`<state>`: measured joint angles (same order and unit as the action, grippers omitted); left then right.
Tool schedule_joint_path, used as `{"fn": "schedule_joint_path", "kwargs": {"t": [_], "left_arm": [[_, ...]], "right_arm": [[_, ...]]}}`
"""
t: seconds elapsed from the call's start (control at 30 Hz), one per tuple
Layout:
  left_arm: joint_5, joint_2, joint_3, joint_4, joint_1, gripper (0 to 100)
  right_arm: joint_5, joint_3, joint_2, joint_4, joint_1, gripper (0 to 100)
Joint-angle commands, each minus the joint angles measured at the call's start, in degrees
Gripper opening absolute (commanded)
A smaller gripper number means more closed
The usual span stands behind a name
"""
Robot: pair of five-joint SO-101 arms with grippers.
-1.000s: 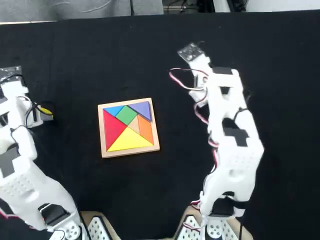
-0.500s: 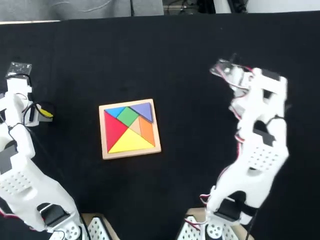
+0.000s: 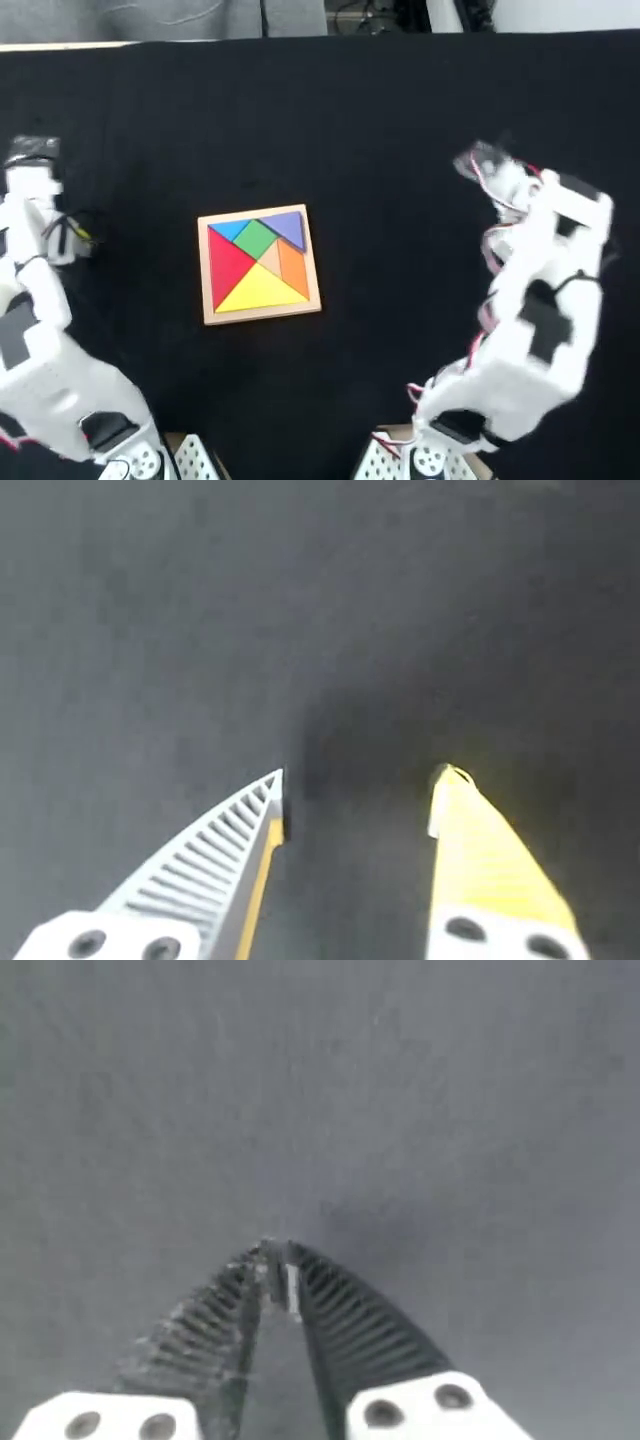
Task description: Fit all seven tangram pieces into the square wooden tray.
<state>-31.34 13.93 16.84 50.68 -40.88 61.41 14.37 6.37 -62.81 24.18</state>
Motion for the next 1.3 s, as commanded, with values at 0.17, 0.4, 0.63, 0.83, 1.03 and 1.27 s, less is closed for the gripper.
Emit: {"fn": "schedule_joint_path", "kwargs": {"t": [0.17,0.4,0.63,0.83,1.03,1.27], "left_arm": [[24.53,-36.22,12.79,15.38,14.02,23],[31.74,-62.77,40.04,5.19,28.09,23],[32.18,-79.30,60.09,-9.32,28.70,23],[32.18,-85.71,63.78,-9.23,28.88,23],[32.18,-87.38,65.19,-9.23,28.97,23],[32.18,-87.47,65.19,-9.76,28.97,23]], "right_arm": [[-24.09,5.67,-24.40,-6.86,-32.70,1.0],[-37.10,3.65,-12.79,-2.29,-47.74,1.0],[-37.63,-5.49,4.97,-1.32,-48.18,1.0],[-37.71,-11.91,11.74,-4.04,-52.75,1.0],[-37.45,-12.62,9.19,-3.87,-53.27,1.0],[-37.89,-12.35,4.62,-5.89,-46.86,1.0]]}}
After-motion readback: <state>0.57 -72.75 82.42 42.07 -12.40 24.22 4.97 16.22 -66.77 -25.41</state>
